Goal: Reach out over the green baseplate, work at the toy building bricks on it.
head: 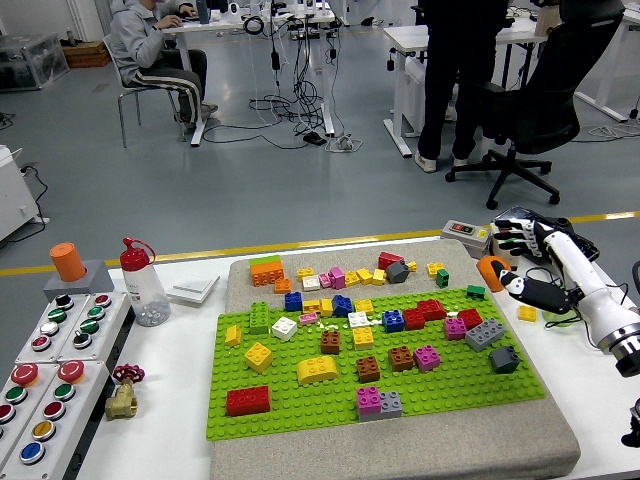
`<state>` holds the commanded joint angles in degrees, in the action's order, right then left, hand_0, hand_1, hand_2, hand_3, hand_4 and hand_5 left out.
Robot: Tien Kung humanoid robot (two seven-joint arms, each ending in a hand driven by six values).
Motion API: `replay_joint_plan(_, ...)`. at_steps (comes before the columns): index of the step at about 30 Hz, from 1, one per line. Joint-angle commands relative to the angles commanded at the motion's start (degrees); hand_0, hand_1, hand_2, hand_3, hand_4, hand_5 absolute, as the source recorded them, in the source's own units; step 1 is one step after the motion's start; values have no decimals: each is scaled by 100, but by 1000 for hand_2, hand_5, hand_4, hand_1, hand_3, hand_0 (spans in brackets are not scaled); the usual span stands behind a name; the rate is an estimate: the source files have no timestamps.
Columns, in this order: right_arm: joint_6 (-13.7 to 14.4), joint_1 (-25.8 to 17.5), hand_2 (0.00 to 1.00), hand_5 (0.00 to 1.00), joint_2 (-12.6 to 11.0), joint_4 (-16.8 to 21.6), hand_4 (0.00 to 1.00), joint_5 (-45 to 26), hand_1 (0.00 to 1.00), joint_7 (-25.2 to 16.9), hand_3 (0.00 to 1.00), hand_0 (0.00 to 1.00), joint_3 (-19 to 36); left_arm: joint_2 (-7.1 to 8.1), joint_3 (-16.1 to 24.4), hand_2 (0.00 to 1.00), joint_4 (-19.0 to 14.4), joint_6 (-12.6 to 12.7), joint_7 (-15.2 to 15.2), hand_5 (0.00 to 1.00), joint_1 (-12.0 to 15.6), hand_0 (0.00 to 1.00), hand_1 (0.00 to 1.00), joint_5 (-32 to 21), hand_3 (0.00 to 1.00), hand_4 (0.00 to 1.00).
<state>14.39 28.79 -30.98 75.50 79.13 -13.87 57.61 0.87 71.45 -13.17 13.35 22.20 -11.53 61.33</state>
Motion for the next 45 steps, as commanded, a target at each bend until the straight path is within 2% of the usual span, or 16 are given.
replay_joint_plan(2,-19,46,747,54,-16,-8,614,195,728,7,774,673,-63,2,-8,609,1,6,-5,998,-8,637,602,-17,453,361)
replay_joint_plan(12,-463,547,745,44,-69,-87,612,2286,728,184,773,674,-761,9,-131,607,9,48,-49,998,-64,636,601,-225,453,360)
replay_joint_plan(18,-772,872,741,41,0,-201,609,3536,727,355,771,674,-1204,14,-180,606,9,65,-60,995,-83,635,601,-291,450,356)
replay_joint_plan(25,-984,1279,734,50,187,-493,610,4605,726,481,764,671,-1715,22,-276,604,11,92,-82,993,-95,633,601,-400,442,354)
replay_joint_plan(31,-1192,1621,711,61,396,-811,611,5079,718,528,747,659,-2112,16,-325,603,7,107,-84,993,-84,633,599,-450,438,353)
replay_joint_plan(43,-1621,1892,690,75,655,-1377,612,5087,709,600,734,657,-2397,-9,-436,601,7,180,-112,995,26,633,598,-637,435,352)
replay_joint_plan(45,-1679,1907,698,85,679,-1442,616,5087,714,626,756,655,-2430,-12,-455,601,8,193,-119,994,45,633,598,-674,431,353)
